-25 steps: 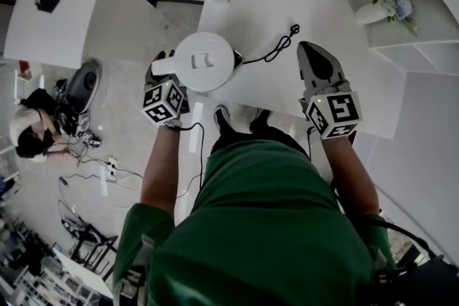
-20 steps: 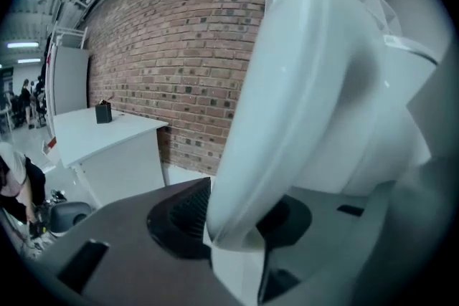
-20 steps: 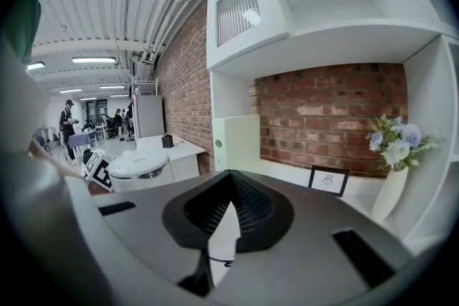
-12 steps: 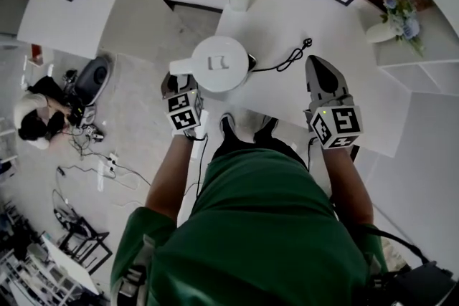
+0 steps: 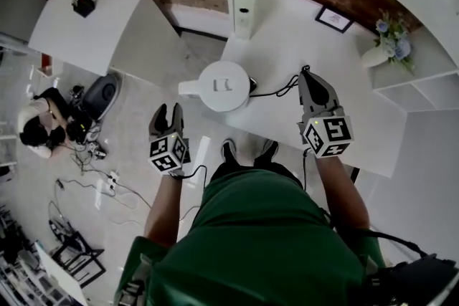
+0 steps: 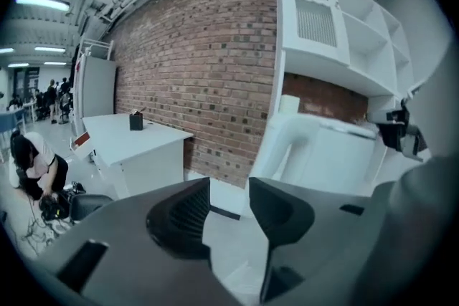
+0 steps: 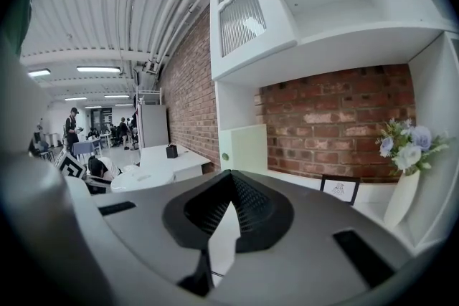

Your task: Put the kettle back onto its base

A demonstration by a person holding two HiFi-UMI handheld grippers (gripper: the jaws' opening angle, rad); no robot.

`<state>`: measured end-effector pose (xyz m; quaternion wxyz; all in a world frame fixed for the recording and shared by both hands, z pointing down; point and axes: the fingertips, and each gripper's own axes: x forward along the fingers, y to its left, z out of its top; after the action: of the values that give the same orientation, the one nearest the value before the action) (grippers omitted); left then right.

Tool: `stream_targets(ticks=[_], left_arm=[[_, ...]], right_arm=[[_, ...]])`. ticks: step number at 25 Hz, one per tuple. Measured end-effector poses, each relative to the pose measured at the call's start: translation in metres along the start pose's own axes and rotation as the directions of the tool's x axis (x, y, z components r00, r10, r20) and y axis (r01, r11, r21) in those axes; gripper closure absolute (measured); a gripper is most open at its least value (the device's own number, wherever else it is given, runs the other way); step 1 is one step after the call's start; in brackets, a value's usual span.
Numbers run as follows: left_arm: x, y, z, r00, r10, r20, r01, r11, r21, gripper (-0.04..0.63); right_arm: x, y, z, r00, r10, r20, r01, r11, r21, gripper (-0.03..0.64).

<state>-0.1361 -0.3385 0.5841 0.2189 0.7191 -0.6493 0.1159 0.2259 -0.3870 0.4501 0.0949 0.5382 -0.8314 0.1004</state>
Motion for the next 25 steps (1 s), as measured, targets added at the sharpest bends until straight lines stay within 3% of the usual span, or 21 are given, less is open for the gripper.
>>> stream_targets(ticks=[4,8,12,17,25], left_arm=[[-0.012,0.023,0.046,0.995,0.036,0.092,-0.029,0.997,-0.077,0.416],[-0.018,0.002,0.116,0.978,-0.039,0.203,0.041,0.999,-0.008,0.477],[-0.022,-0.048,0.183,0.942,-0.171,0.289,0.154,0.985,0.081,0.53],[-0.027,-0.104,0.24,0.881,-0.308,0.359,0.3,0.951,0.08,0.534],[-0.029,-0.163,0.289,0.823,-0.394,0.408,0.353,0.919,0.175,0.534]], right_arm=[[0.007,-0.001,0.027,0.998,0.009,0.057,-0.009,1.0,-0.001,0.604],[0.011,0.003,0.059,0.992,0.022,0.125,-0.022,1.0,-0.006,0.604],[0.01,0.005,0.095,0.983,0.03,0.179,-0.023,0.999,-0.042,0.604],[0.0,-0.006,0.132,0.971,0.006,0.24,0.01,0.998,-0.066,0.604],[-0.022,-0.028,0.171,0.939,-0.008,0.343,0.041,0.995,-0.088,0.604]])
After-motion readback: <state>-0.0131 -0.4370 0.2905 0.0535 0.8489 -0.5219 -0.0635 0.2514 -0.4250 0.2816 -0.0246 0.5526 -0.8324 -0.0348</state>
